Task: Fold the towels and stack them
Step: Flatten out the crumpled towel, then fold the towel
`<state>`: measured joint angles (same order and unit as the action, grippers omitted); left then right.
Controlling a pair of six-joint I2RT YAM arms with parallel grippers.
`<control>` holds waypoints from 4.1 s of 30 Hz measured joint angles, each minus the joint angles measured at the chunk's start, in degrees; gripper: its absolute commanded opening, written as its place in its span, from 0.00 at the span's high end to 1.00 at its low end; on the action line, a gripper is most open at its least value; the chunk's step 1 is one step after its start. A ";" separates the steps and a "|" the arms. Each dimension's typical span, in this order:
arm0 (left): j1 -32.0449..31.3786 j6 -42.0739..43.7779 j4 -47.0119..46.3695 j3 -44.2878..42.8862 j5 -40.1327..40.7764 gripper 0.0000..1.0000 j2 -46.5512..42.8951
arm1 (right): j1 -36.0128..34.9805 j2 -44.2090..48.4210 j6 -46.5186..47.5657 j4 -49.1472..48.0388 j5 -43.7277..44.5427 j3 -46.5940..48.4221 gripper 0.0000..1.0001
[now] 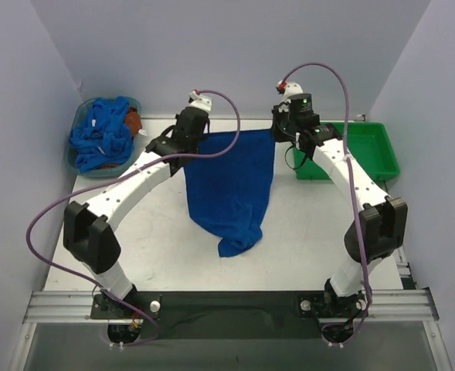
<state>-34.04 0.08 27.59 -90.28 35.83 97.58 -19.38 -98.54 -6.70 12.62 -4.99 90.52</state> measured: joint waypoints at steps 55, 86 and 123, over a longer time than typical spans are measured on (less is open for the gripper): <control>-16.26 31.28 -16.13 -12.00 6.86 1.00 -25.22 | -7.91 22.99 9.92 4.59 -4.26 14.56 1.00; -15.34 24.98 -5.55 -19.34 -19.82 1.00 -32.70 | -7.72 34.88 9.99 4.37 -12.63 18.08 1.00; 16.63 2.99 -15.15 -15.67 -19.37 1.00 20.48 | 1.29 -21.59 12.52 -11.61 -8.37 16.22 1.00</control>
<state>-17.41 3.07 12.45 -105.95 16.47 118.06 -18.09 -120.14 5.82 1.02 -13.37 106.74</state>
